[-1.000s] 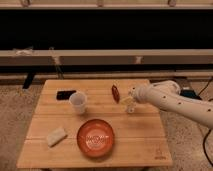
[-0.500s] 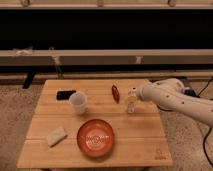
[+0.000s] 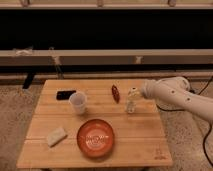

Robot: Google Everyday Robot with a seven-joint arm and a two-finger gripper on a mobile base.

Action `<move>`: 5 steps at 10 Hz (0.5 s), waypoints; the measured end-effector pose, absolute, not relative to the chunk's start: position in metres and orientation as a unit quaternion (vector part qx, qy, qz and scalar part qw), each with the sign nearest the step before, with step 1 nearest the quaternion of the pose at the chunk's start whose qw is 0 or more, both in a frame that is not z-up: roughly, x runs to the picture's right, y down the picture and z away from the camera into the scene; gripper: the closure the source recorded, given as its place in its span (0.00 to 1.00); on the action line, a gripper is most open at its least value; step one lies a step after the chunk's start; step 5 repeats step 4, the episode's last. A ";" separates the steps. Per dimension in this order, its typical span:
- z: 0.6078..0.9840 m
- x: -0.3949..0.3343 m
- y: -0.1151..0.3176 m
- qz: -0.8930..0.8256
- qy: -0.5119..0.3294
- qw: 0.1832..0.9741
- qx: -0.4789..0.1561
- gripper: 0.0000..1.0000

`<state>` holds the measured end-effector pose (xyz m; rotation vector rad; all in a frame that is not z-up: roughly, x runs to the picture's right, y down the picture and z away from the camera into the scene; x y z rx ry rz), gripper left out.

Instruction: Stand the bottle upright

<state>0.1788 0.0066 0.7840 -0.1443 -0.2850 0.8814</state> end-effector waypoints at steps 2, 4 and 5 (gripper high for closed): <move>0.785 0.178 0.007 0.425 -0.138 0.892 -0.070 0.20; 0.784 0.178 0.007 0.425 -0.138 0.892 -0.070 0.20; 0.784 0.178 0.007 0.425 -0.138 0.892 -0.070 0.20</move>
